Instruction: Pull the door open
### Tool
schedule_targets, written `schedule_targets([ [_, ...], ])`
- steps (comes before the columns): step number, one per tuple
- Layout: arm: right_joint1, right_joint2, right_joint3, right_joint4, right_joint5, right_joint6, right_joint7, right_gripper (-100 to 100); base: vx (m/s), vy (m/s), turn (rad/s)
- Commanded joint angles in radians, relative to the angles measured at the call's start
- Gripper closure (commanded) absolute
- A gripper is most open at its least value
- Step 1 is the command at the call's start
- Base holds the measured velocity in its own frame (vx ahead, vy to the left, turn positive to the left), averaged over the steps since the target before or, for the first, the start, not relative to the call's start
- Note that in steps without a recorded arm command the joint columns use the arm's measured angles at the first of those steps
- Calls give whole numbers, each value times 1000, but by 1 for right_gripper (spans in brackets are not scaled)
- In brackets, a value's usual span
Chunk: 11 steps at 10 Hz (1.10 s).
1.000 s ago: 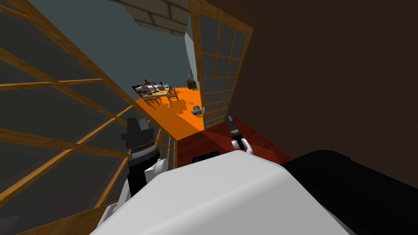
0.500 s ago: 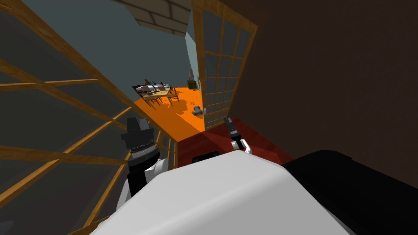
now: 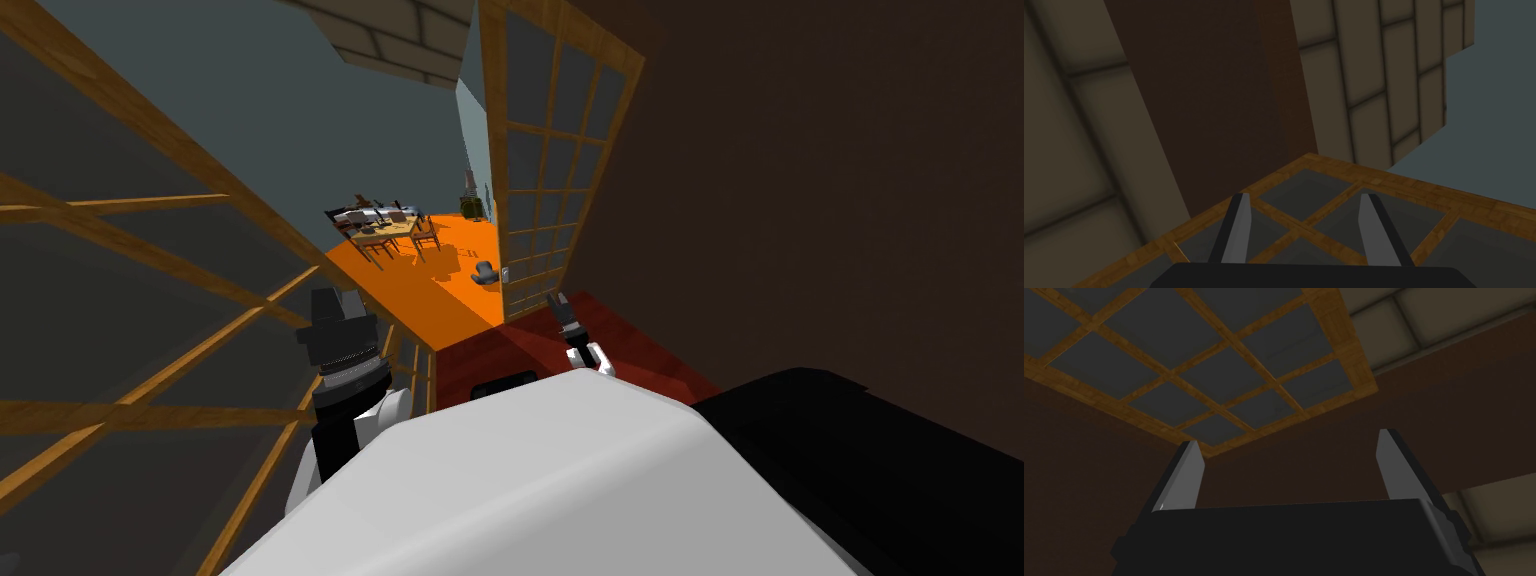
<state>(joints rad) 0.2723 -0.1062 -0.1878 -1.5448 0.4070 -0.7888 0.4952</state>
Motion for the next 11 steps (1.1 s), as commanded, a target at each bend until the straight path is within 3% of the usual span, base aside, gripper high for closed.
schedule_targets([
  [1, -11, -3, -7, 32, 13, -5, 24, -100, 102, 15, 11],
  [10, -59, -3, -45, 219, 82, -57, 158, -100, 103, 27, 11],
  [11, -69, -3, -53, 258, 96, -67, 186, -100, 131, 28, 17],
])
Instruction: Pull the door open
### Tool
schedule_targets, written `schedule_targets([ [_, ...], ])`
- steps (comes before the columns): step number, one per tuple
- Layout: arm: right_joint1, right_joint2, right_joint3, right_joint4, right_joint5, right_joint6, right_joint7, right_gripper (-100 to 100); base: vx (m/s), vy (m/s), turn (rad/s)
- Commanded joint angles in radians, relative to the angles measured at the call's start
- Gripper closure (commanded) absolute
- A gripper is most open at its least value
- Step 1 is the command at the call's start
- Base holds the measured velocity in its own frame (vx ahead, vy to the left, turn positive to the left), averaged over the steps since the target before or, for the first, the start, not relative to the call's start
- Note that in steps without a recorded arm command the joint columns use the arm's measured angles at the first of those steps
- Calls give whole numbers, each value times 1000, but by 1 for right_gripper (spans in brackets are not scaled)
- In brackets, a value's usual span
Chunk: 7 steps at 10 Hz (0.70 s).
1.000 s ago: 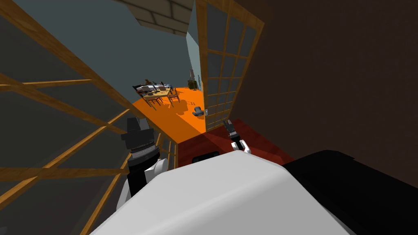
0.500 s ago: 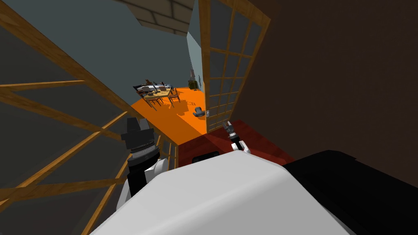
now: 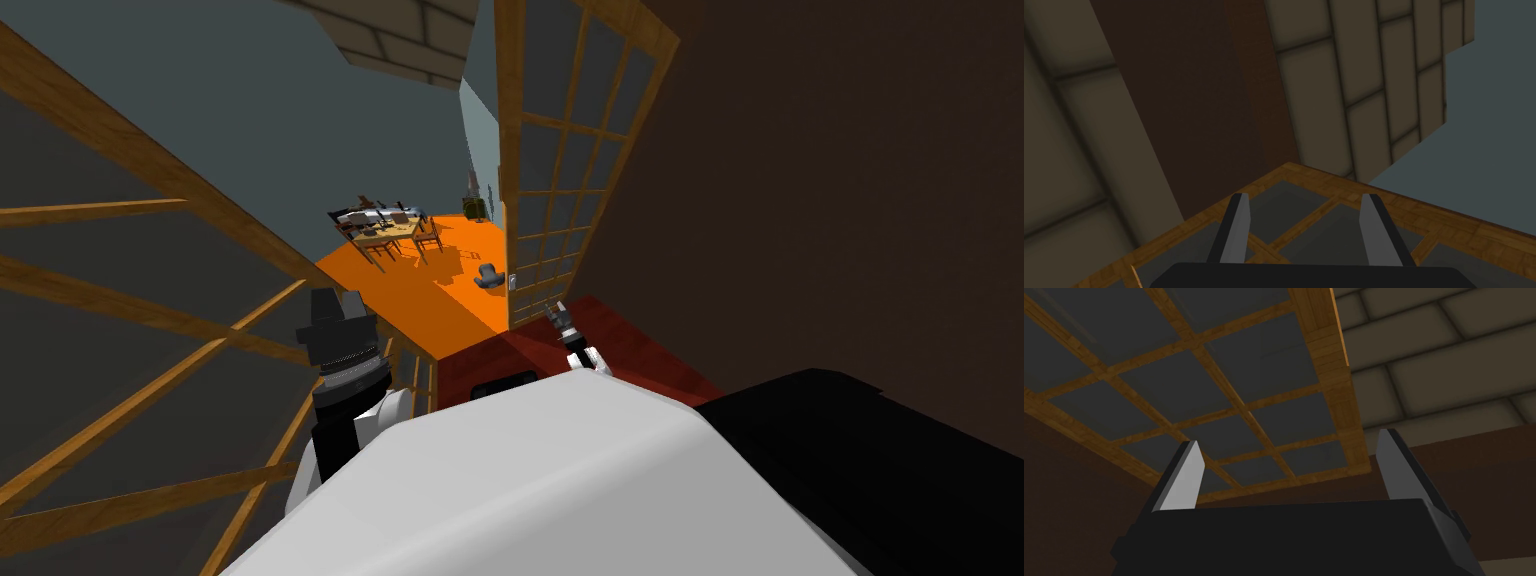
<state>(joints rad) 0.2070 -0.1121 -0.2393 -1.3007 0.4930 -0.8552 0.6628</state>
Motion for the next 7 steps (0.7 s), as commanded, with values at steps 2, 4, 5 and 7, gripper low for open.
schedule_targets([
  [2, -14, 4, -9, 53, 24, -12, 46, -100, 139, 30, 12],
  [4, -24, 4, -17, 91, 39, -22, 74, -100, 98, 31, 9],
  [5, -29, 4, -21, 110, 46, -27, 87, -100, 89, 24, 9],
  [7, -42, 5, -32, 163, 65, -42, 125, -100, 142, 23, 14],
])
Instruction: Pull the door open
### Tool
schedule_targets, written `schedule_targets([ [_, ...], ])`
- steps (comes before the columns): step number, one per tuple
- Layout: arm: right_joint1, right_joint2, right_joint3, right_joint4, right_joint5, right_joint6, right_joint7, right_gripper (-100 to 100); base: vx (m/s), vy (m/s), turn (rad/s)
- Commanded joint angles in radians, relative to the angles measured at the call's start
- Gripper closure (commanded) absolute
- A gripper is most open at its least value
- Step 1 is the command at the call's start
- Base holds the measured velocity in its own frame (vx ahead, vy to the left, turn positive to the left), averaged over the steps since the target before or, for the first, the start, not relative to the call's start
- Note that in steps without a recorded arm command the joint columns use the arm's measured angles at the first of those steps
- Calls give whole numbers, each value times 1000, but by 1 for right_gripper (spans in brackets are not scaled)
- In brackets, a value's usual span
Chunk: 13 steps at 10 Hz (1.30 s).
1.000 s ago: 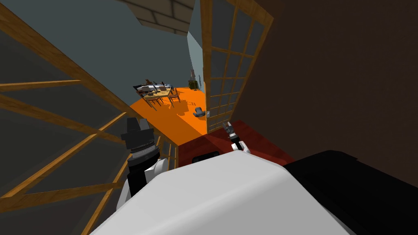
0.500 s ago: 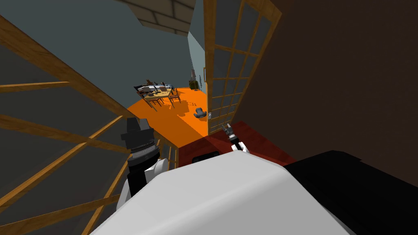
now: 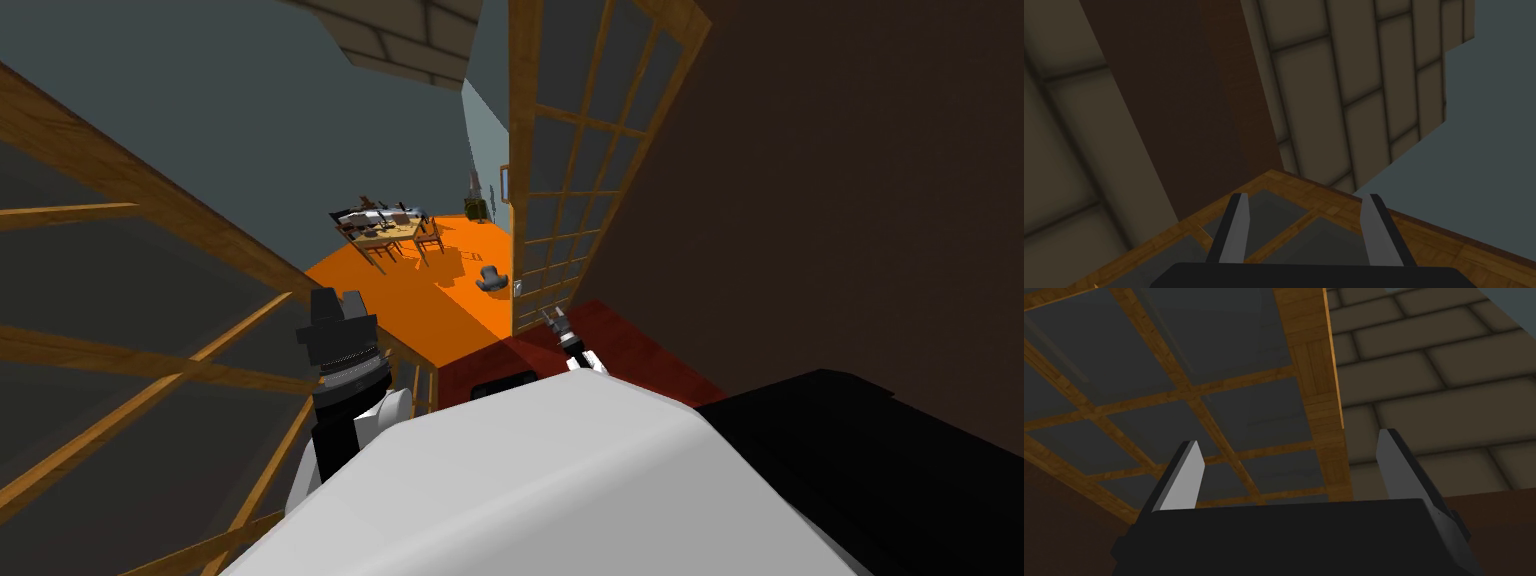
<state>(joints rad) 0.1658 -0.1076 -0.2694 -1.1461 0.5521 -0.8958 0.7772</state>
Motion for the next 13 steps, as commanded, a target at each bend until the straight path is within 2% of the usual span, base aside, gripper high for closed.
schedule_targets([
  [1, -10, 1, -9, 44, 19, -11, 35, -100, 144, 35, 16],
  [10, -61, 7, -48, 239, 91, -65, 175, -100, 128, 17, 10],
  [13, -72, 9, -57, 283, 107, -76, 206, -100, 104, 4, 5],
])
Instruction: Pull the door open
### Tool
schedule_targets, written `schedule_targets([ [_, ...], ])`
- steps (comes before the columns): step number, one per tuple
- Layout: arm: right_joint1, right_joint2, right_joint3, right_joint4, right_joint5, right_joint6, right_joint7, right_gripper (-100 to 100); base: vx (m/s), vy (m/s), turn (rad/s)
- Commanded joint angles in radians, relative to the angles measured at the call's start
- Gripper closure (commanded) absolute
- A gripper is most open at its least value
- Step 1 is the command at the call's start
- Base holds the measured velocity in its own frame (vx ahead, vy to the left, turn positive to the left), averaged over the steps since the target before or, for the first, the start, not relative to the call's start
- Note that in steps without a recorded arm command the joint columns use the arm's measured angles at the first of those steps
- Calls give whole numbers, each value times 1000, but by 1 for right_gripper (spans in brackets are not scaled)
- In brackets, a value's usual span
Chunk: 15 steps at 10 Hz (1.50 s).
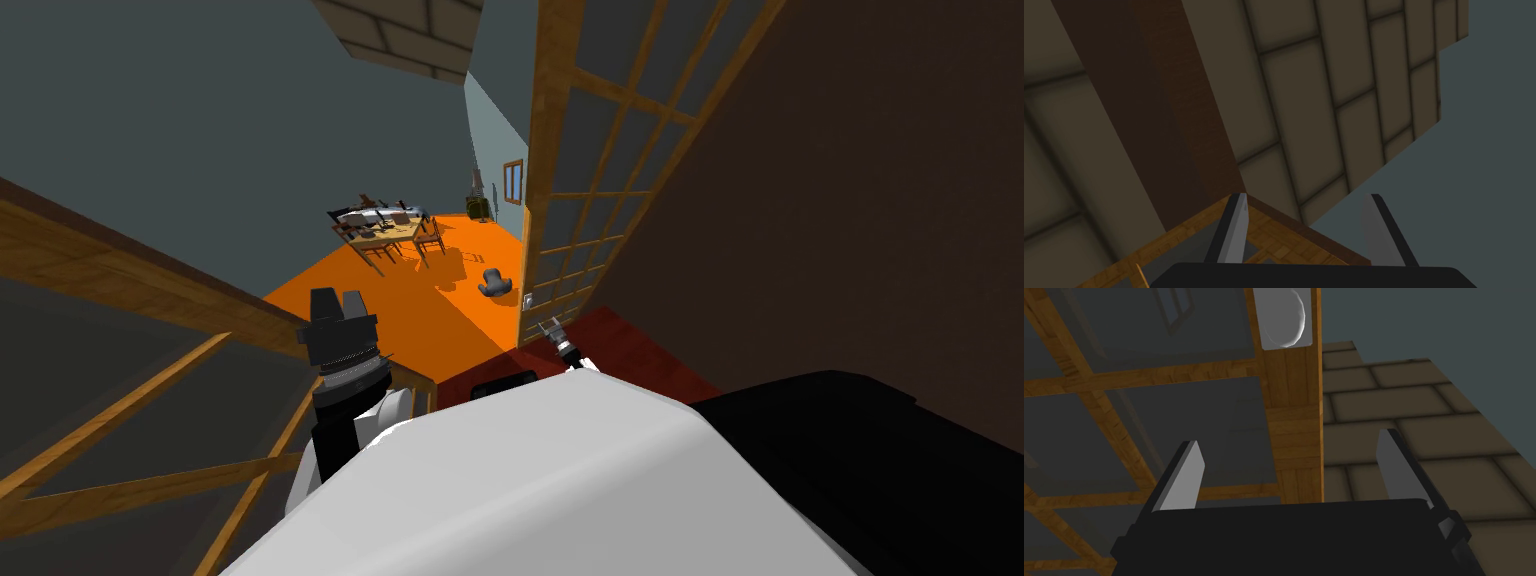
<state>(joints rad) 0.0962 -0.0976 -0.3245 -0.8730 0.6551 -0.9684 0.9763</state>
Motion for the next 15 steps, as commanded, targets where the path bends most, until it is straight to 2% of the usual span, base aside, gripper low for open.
schedule_targets([
  [1, -8, -1, -7, 31, 12, -10, 22, -100, 102, 0, 9],
  [2, -11, 0, -9, 44, 16, -13, 31, -100, 88, -2, 2],
  [3, -9, -1, -8, 36, 12, -12, 24, -100, 35, -3, 2],
  [4, -5, -15, -25, 57, 2, -29, 26, -100, 97, 96, 141],
  [5, -4, -21, -32, 63, -2, -35, 25, -100, 155, 128, 121],
  [8, 9, -62, -80, 113, -34, -79, 22, -100, 194, 131, 192],
  [10, 9, -62, -80, 113, -34, -79, 22, -100, 88, 19, 18],
  [11, 16, -82, -105, 139, -50, -101, 20, -100, 109, 16, 168],
  [13, 22, -104, -131, 166, -67, -124, 18, -100, 197, 26, 198],
  [14, 25, -112, -140, 175, -73, -133, 17, -100, 183, 15, 88],
  [15, 20, -107, -135, 177, -69, -131, 22, -100, 71, 2, -17],
])
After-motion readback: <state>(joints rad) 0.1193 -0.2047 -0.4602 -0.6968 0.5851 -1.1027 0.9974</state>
